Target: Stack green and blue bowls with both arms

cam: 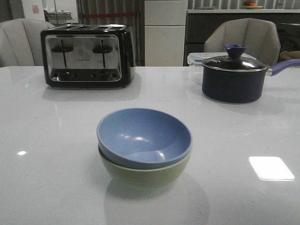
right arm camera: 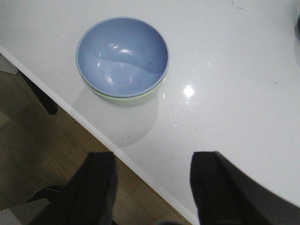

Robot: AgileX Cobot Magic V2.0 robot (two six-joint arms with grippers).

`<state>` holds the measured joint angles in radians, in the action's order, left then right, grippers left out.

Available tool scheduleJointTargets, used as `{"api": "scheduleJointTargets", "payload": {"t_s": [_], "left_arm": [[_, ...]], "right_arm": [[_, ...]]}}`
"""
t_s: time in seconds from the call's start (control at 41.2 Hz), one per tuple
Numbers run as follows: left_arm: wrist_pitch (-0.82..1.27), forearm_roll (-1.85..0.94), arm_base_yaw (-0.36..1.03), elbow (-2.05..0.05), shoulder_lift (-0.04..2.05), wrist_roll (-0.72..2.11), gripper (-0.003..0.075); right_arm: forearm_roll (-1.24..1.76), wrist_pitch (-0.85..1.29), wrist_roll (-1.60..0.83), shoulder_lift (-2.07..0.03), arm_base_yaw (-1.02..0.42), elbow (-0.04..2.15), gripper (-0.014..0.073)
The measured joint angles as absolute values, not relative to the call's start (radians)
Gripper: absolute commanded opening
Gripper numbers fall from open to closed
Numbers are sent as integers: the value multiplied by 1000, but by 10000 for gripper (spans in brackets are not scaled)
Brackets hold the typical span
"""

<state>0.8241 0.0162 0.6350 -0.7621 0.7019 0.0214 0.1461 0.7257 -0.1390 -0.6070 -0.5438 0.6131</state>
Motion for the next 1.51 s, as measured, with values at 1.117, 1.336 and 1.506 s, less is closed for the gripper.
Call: {"api": "scheduleJointTargets", "payload": {"t_s": [1.117,1.336,1.506], "left_arm": [[825,19,635,-691,575,0,93],[825,19,635,-691,575,0,93],[817,19,632,-679,555,0,93]], "right_arm": [[102,770,-139,-607,-544,613,55],[102,770,-139,-607,-544,613,55],[102,772,-139,-607,-544,613,55]]}}
